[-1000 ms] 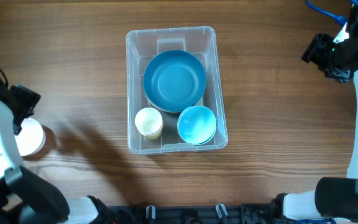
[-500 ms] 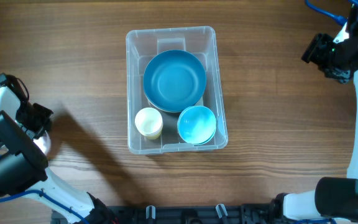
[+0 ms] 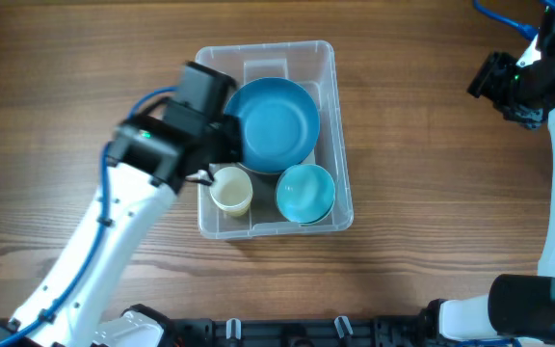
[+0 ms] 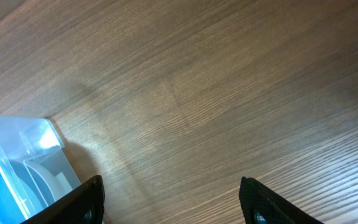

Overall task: Pack container
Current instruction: 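Stack the pink bowl onto the light blue bowl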

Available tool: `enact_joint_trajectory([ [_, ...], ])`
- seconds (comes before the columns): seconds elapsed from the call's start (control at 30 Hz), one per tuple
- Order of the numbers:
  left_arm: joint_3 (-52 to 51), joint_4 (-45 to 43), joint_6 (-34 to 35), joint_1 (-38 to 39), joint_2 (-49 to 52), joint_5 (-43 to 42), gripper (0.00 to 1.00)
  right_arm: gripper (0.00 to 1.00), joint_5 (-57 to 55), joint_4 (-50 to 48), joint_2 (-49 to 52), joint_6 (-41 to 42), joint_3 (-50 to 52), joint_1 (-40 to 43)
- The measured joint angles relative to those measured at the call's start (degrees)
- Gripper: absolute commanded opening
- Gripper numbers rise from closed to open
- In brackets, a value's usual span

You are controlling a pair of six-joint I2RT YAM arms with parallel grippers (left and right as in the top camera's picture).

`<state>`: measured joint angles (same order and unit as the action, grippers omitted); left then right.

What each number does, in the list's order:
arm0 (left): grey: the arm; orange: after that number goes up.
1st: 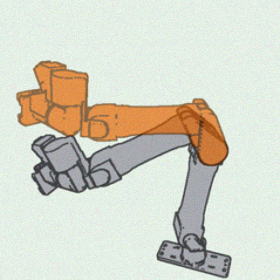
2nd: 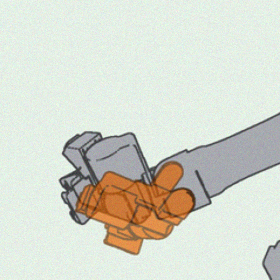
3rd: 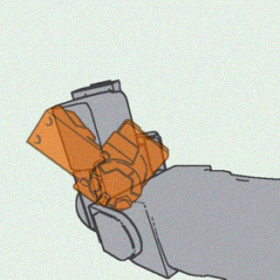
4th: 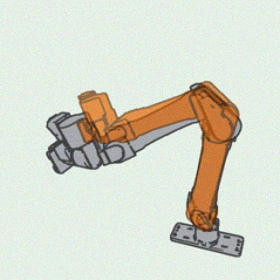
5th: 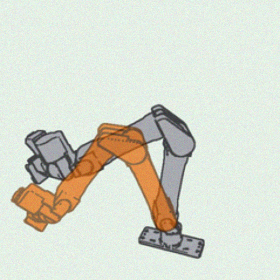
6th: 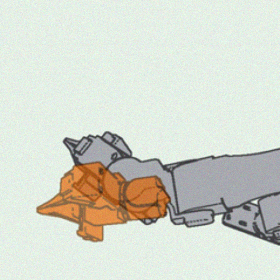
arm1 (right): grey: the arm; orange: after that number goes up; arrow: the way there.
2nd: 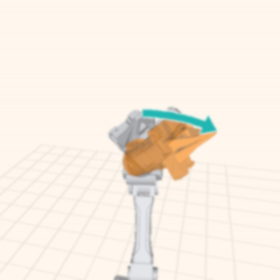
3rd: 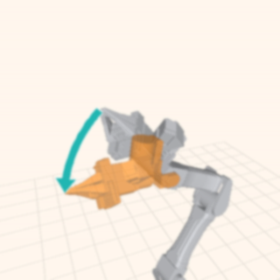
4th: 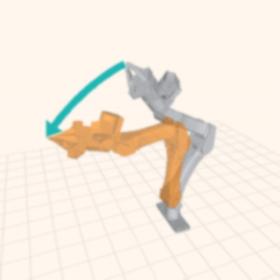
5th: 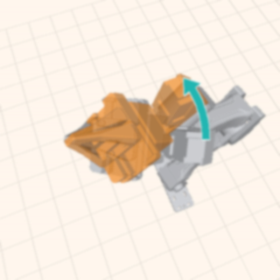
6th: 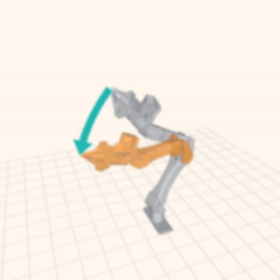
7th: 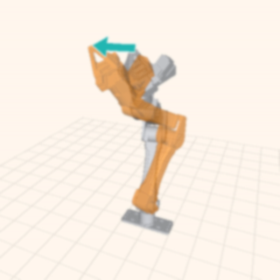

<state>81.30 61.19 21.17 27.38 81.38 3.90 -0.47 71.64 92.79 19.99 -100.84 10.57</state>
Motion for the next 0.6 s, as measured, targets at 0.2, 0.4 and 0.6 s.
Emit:
enact_joint_trajectory([
  [0.2,-0.04,-4.94,-5.99,24.90,7.48,-1.46,0.04,0.70,0.00,0.13,0.00,0.00,0.00,0.00],
  [0.4,-0.04,-7.23,-7.78,26.51,11.76,-2.56,0.76,0.70,0.00,0.13,0.00,0.00,0.00,0.00],
  [0.6,-0.04,-8.55,-8.48,25.94,12.17,-2.29,0.88,0.70,0.00,0.13,0.00,0.00,0.00,0.00],
])
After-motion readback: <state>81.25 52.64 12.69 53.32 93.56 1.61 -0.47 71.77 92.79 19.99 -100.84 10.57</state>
